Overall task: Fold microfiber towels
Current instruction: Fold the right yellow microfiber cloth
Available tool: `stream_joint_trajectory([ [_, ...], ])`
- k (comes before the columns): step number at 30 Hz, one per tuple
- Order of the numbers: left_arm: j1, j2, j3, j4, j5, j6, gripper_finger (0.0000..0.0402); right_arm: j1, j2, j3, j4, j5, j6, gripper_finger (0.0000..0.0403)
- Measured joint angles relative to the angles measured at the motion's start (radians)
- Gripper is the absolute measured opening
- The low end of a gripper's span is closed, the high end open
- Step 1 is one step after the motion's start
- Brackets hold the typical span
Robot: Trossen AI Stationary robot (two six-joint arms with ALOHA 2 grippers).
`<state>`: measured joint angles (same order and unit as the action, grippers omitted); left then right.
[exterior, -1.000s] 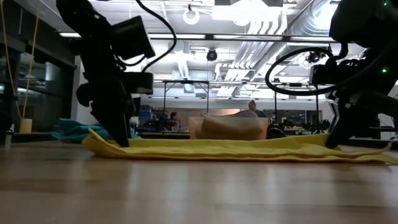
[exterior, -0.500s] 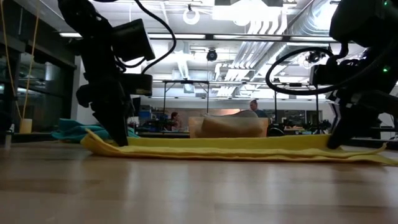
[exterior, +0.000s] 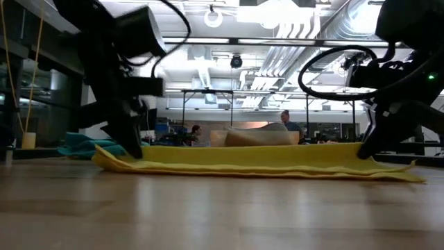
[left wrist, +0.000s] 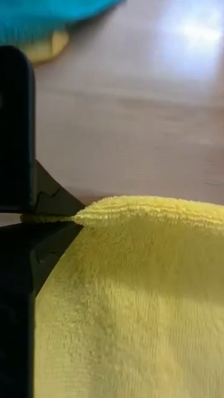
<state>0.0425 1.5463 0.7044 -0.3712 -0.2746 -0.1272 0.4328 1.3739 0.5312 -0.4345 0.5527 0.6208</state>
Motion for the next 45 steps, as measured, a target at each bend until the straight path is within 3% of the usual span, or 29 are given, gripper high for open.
stream_joint_trajectory([
  [8, -0.168, -0.024, 0.002, -0.021, -0.284, 0.026, 0.0001, 0.066, 0.000, 0.083, -0.063, 0.072, 0.000, 0.0000],
  [16, -0.330, -0.024, 0.002, -0.031, -0.441, -0.033, 0.0000, 0.128, 0.000, 0.130, -0.066, 0.056, 0.011, 0.0000],
  [27, -0.456, -0.024, 0.002, -0.064, -0.505, -0.088, 0.0000, 0.231, 0.000, 0.130, -0.070, 0.057, 0.083, 0.0000],
  [45, -0.503, -0.024, -0.028, -0.045, -0.498, -0.089, 0.0000, 0.349, 0.037, 0.125, -0.049, 0.063, 0.135, 0.0000],
])
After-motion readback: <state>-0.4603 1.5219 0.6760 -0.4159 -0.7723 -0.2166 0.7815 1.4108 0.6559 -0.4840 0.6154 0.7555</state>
